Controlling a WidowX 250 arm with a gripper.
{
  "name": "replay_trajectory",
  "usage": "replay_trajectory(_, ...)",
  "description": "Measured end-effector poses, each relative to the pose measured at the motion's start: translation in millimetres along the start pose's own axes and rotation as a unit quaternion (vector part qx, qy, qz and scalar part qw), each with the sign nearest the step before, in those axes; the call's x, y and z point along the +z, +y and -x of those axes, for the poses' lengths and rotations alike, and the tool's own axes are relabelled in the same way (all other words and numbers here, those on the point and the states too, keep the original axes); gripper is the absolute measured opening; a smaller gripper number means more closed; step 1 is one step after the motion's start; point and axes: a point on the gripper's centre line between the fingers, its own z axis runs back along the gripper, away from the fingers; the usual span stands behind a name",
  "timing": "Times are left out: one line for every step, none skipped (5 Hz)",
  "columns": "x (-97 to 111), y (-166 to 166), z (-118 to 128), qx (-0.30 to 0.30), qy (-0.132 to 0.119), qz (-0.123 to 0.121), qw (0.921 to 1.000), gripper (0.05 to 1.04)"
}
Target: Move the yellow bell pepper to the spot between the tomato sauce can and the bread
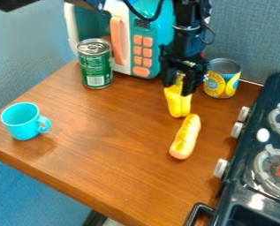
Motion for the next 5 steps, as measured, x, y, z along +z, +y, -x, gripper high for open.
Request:
replay_trajectory(11,-2,7,0.002,-0.01,-0.003,0.9999,1.009)
replay_trajectory(36,-6,27,0.014,-0.039,-0.01,0.9991,1.005)
replay_trajectory(57,5,64,0.048,-0.054,-0.023,0.9971,1.002)
replay_trajectory(42,38,124,0.132,-0.012,-0.02,0.991,1.001)
replay_trajectory(36,67,182,0.126,-0.024,0.014,0.9917,1.001)
